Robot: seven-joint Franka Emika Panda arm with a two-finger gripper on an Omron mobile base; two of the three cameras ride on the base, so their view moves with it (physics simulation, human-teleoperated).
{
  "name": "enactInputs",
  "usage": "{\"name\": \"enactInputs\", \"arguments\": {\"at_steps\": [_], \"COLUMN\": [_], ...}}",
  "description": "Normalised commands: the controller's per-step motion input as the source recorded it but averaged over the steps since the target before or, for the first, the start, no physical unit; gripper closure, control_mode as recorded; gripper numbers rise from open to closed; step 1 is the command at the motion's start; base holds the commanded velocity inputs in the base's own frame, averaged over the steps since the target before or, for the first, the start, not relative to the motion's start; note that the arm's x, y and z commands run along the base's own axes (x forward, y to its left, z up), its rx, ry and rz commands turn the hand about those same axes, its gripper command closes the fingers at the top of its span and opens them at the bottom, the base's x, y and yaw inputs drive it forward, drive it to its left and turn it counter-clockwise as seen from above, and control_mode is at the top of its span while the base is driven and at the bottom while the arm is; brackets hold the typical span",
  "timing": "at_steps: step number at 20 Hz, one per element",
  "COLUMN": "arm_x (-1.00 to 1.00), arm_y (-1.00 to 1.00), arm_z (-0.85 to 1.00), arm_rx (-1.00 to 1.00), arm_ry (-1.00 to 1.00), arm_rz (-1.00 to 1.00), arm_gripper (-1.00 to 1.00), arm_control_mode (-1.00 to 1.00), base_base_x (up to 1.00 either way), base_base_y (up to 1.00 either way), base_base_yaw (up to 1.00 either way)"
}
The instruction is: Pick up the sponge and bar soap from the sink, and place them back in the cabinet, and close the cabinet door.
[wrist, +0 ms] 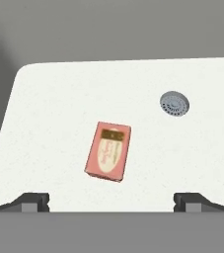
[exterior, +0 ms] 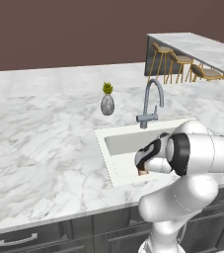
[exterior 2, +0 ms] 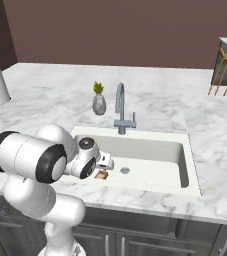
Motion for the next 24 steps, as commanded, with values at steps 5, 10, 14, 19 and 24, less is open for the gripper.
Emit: {"name": "enactInputs", "arguments": {"at_steps": [5,10,14,19,24], "arm_x": [0.06,0.07,0.06,0.13,0.08], "arm_y": [0.00,0.00,0.00,0.00,0.00], "arm_z": [-0.18,-0.09,-0.09,-0.14,-0.16], "arm_rx": [0.00,0.00,0.00,0.00,0.00], "arm_ry": [0.01,0.01,0.00,0.00,0.01], "arm_rz": [0.00,0.00,0.00,0.00,0.00], "arm_gripper": [-1.00,-1.00,-1.00,-1.00,-1.00], "arm_control_mode": [-1.00,-1.00,-1.00,-1.00,-1.00], "base_base_x": [0.00,0.00,0.00,0.00,0.00], "base_base_y": [0.00,0.00,0.00,0.00,0.00], "base_base_yaw": [0.00,0.00,0.00,0.00,0.00]}}
